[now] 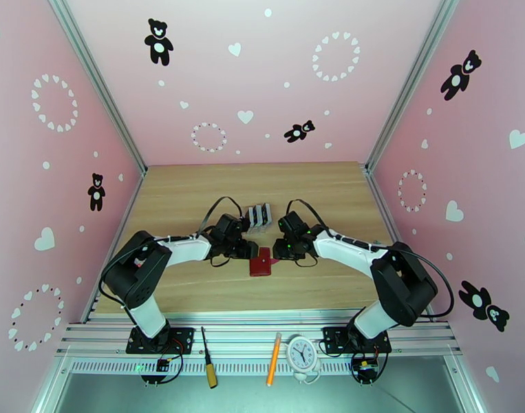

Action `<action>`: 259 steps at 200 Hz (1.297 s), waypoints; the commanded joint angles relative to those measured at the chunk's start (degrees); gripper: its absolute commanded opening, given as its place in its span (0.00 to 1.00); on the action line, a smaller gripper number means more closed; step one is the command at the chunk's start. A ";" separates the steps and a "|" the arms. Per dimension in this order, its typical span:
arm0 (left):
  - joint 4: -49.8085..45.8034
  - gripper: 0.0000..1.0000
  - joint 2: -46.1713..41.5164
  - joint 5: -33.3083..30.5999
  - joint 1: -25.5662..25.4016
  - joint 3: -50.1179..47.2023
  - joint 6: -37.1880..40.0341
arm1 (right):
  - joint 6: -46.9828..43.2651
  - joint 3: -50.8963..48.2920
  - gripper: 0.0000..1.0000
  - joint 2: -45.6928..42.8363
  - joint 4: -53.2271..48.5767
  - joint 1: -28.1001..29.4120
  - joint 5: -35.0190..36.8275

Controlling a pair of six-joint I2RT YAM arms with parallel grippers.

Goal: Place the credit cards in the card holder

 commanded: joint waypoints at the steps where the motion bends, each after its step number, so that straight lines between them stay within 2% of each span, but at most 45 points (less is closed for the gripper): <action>1: -1.32 0.52 -2.94 -1.99 -0.37 -0.72 1.03 | 1.17 -1.15 0.32 -3.02 0.06 -0.10 0.91; 94: -2.18 0.45 -0.57 -0.32 -0.34 -0.43 1.34 | 2.74 -4.09 0.30 -2.79 3.19 -0.66 -1.23; 141: -2.73 0.35 0.47 0.04 -0.37 0.11 1.38 | 3.46 -4.64 0.26 -2.92 4.74 -1.23 -2.57; 208: -3.37 0.34 1.04 -0.39 -0.34 0.50 1.49 | 3.67 -4.86 0.21 -2.85 5.91 -1.71 -3.96; 259: -3.58 0.34 1.24 -0.48 -0.32 0.68 1.56 | 3.82 -5.91 0.20 -2.89 6.78 -1.98 -4.53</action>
